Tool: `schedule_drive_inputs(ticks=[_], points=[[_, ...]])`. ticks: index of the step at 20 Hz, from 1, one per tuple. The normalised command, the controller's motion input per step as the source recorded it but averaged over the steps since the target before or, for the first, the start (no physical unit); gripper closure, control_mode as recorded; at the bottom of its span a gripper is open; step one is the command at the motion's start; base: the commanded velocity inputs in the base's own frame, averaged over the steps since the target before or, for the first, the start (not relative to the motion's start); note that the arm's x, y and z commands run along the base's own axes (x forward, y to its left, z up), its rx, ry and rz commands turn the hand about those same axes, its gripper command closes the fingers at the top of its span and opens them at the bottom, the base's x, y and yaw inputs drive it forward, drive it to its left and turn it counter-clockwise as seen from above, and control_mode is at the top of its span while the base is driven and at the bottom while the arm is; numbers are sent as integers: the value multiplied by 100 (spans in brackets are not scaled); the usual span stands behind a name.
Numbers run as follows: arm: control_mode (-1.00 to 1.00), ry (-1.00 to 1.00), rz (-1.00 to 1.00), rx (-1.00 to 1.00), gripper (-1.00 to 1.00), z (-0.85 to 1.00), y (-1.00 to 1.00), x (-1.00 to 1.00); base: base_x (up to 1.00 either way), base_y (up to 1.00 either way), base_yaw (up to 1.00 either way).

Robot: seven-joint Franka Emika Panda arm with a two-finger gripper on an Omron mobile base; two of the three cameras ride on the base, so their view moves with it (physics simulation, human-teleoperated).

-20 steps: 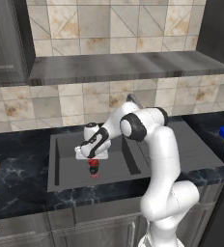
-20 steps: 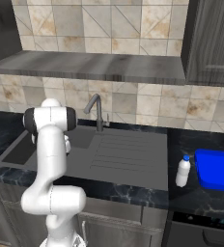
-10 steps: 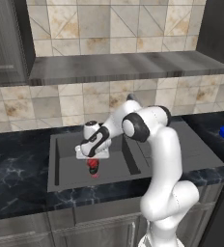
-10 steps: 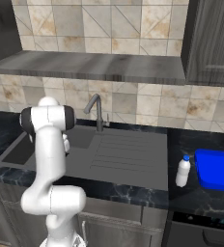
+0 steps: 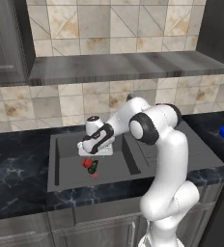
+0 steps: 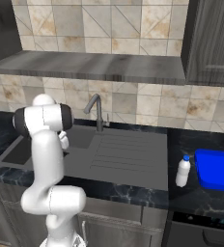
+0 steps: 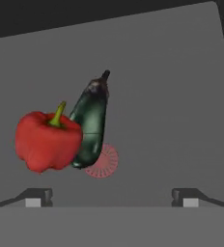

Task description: Pick up all produce items and place them in the sink. Turn on the sink faucet to wash them. Then turn the sink off and put them in the tray.

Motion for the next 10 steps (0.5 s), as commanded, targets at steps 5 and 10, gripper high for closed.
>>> schedule_drive_inputs(ticks=[5, 10], points=[[-100, -4, 0, -3, -100, 31, -4, -34, 0, 0, 0], [-100, -10, 0, -1, -100, 44, -2, -51, 0, 0, 0]])
